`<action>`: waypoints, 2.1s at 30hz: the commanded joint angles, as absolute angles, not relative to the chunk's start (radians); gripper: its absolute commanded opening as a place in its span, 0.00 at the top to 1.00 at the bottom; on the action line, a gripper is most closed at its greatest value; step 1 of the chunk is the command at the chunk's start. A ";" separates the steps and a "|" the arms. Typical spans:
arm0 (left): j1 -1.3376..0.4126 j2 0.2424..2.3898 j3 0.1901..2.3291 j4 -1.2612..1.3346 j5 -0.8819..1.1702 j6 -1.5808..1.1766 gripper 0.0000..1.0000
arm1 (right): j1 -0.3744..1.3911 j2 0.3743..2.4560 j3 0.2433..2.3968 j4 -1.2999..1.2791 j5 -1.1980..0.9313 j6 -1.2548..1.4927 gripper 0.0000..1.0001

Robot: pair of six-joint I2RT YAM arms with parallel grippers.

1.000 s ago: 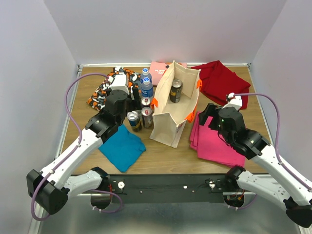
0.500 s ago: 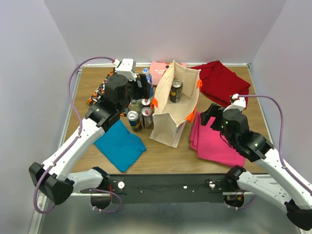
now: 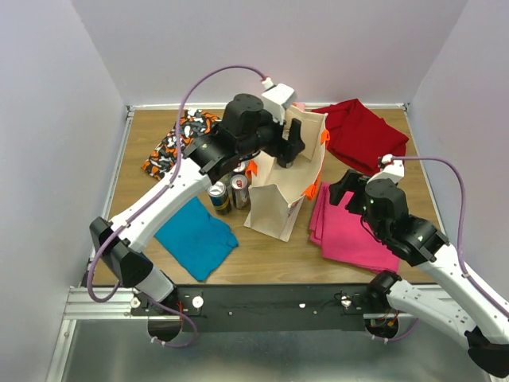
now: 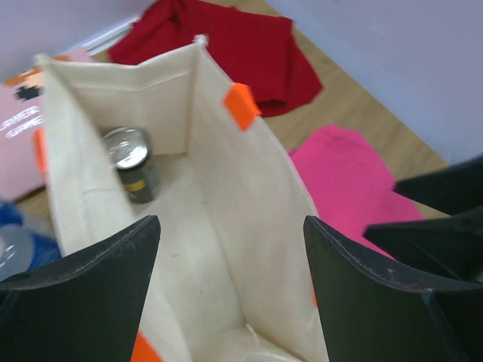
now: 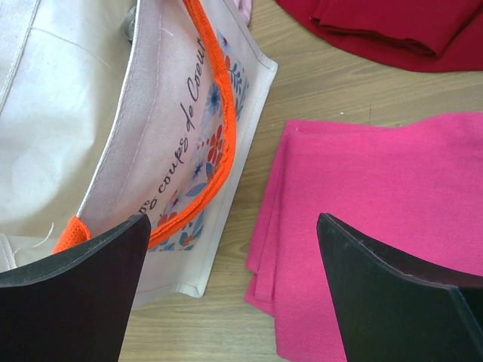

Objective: Take the beverage out of the canvas bag
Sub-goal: Take out the drink from the canvas bag.

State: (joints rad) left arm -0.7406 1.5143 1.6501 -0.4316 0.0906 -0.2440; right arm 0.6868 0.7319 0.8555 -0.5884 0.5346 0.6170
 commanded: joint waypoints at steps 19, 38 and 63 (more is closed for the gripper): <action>-0.792 2.017 2.120 -0.744 0.081 -0.198 0.19 | 0.686 0.703 0.847 -0.637 0.598 0.632 0.00; -0.790 2.102 2.131 -0.738 -0.127 -0.104 0.12 | 0.686 0.729 0.867 -0.646 0.598 0.632 0.00; -0.701 2.215 2.236 -0.703 -0.113 -0.155 0.07 | 0.686 0.669 0.841 -0.672 0.612 0.641 0.00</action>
State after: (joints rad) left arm -0.7074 2.1979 2.1990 -0.7391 -0.0933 -0.1509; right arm 0.6868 0.6666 0.8513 -0.6529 0.5762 0.6319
